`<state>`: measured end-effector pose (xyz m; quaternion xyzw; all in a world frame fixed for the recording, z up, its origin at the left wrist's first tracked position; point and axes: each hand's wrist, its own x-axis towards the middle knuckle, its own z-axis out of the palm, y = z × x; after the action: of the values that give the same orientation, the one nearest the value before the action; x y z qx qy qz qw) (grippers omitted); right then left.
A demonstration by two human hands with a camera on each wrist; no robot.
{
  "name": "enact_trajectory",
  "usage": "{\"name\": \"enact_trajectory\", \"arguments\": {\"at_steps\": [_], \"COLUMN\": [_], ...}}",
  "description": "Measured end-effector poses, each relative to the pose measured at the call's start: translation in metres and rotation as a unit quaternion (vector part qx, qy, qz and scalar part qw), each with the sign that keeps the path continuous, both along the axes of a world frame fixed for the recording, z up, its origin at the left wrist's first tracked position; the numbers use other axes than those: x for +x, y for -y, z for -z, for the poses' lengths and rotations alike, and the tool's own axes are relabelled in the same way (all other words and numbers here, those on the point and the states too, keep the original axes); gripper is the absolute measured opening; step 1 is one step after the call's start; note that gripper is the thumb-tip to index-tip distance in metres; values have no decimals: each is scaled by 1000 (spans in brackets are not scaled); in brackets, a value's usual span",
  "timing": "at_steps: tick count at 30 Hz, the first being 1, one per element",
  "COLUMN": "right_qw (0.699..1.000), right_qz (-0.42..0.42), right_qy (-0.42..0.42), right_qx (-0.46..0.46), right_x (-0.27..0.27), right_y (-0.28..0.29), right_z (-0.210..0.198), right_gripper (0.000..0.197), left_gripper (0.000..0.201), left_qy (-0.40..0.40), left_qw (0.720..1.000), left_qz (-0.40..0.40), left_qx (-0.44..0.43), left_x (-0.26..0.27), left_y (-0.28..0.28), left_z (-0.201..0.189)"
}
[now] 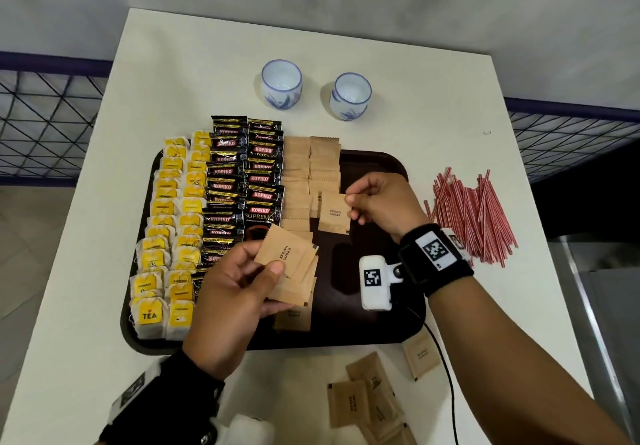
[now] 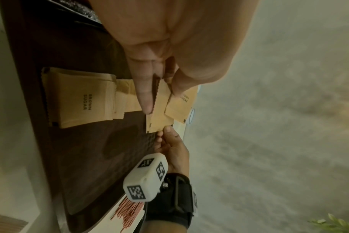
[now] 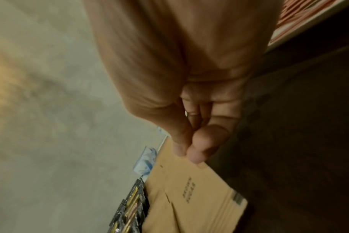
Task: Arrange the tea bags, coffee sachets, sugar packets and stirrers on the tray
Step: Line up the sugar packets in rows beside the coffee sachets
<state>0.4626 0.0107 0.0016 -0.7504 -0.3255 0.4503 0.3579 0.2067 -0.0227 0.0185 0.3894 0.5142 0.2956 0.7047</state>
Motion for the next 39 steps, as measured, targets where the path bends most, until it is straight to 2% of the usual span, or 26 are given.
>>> {"name": "enact_trajectory", "arguments": {"at_steps": [6, 21, 27, 29, 33, 36, 39], "right_qw": [998, 998, 997, 998, 994, 991, 991], "right_qz": [-5, -1, 30, 17, -41, -105, -122], "right_qy": [54, 66, 62, 25, -85, -63, -32], "right_qx": [-9, 4, 44, 46, 58, 48, 52], "right_x": [-8, -13, -18, -24, -35, -43, -49], "right_y": [-11, -17, -1, 13, 43, 56, 60], "right_z": [11, 21, -3, -16, -35, -37, -35], "right_gripper": [12, 13, 7, 6, 19, 23, 28], "left_gripper": [22, 25, 22, 21, 19, 18, 17], "left_qy": [-4, 2, 14, 13, 2, 4, 0], "left_qw": [1000, 1000, 1000, 1000, 1000, 1000, 999], "left_qz": [17, 20, 12, 8, 9, 17, 42], "left_qx": [-9, -22, -25, -23, -12, -4, 7], "left_x": [0, 4, 11, 13, 19, 24, 28], "left_y": [6, 5, 0, -2, -2, -1, 1], "left_z": [0, 2, -2, -2, -2, -5, -5]}}
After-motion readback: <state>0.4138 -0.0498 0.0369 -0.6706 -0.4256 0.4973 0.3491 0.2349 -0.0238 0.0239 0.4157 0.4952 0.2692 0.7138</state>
